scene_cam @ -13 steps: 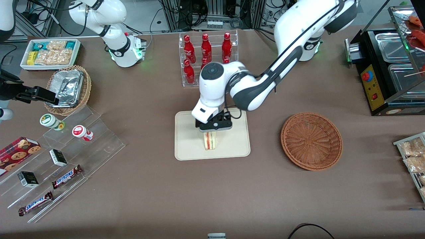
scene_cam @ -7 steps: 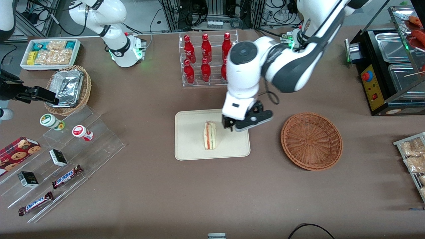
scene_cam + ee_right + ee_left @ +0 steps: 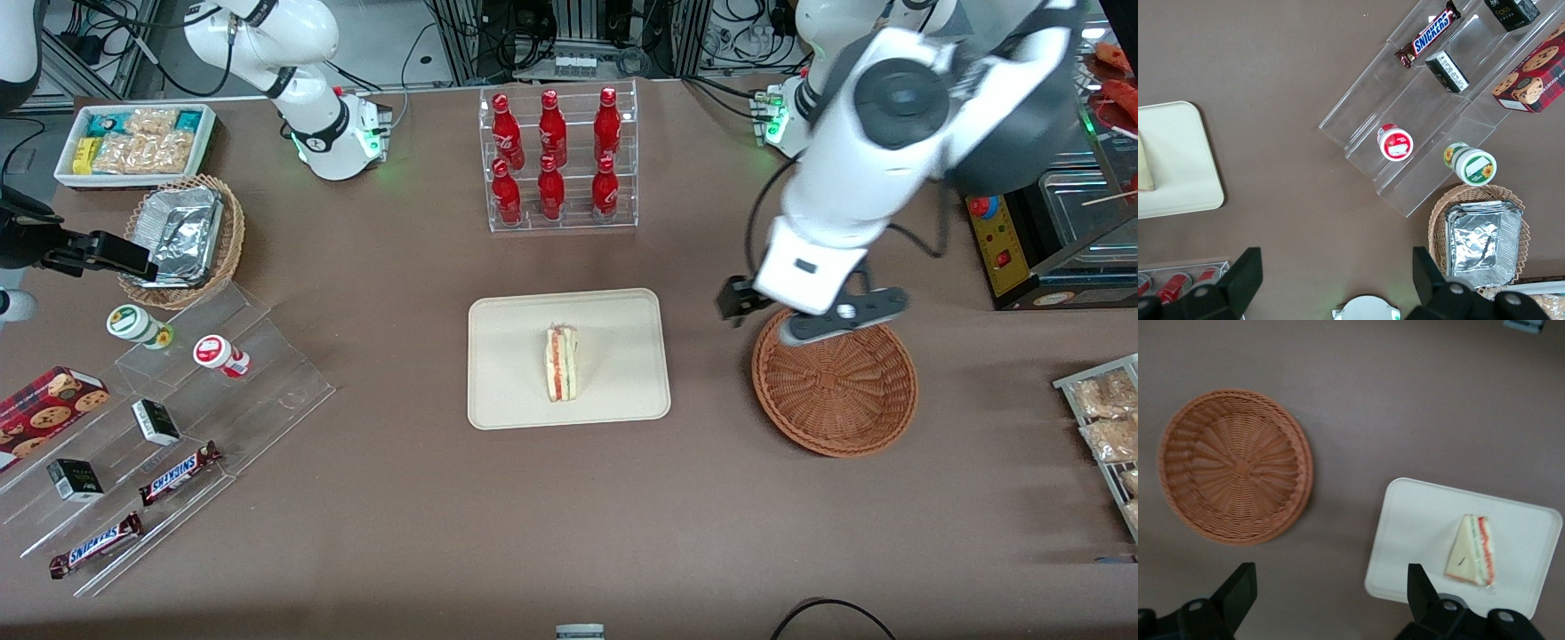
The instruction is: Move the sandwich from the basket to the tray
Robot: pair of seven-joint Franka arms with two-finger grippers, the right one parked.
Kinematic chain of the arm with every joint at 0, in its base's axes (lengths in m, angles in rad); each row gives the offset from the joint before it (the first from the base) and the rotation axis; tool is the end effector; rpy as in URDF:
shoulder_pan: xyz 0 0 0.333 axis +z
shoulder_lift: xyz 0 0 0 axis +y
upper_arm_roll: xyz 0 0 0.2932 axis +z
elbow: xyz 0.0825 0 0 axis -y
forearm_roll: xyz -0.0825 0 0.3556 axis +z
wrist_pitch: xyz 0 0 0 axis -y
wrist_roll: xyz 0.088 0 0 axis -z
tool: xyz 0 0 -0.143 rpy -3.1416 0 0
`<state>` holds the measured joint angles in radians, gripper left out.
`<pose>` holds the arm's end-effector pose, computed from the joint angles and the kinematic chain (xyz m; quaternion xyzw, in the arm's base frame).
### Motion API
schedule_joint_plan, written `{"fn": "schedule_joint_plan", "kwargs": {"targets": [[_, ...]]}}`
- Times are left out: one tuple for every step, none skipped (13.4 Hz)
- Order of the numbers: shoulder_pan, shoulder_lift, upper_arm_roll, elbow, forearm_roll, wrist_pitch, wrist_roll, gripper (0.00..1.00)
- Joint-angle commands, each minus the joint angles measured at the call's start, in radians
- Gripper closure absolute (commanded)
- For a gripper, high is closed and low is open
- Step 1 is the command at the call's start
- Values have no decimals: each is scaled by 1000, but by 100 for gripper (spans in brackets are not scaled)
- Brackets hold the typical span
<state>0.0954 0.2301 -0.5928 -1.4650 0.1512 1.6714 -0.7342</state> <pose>0.5408 -0.2361 0.5125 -0.9930 -0.1177 -0.0128 0.0049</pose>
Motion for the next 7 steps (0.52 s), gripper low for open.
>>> {"fn": "schedule_joint_plan", "kwargs": {"targets": [[47,-75,28,-40,-35,-53,146,1],[35,-95,92,-41,-56,-64,200,1],[3,-118,158,-47,-86,-79,278,1],[-34,-133,241,-49,-100,-113,364,1],[-90,-150,334,-49,-113,-140,450,1],[-117,-162,406,-51,-128,-147,499,1],[-129,-191,453,-78,-143,-153,551,1]]}}
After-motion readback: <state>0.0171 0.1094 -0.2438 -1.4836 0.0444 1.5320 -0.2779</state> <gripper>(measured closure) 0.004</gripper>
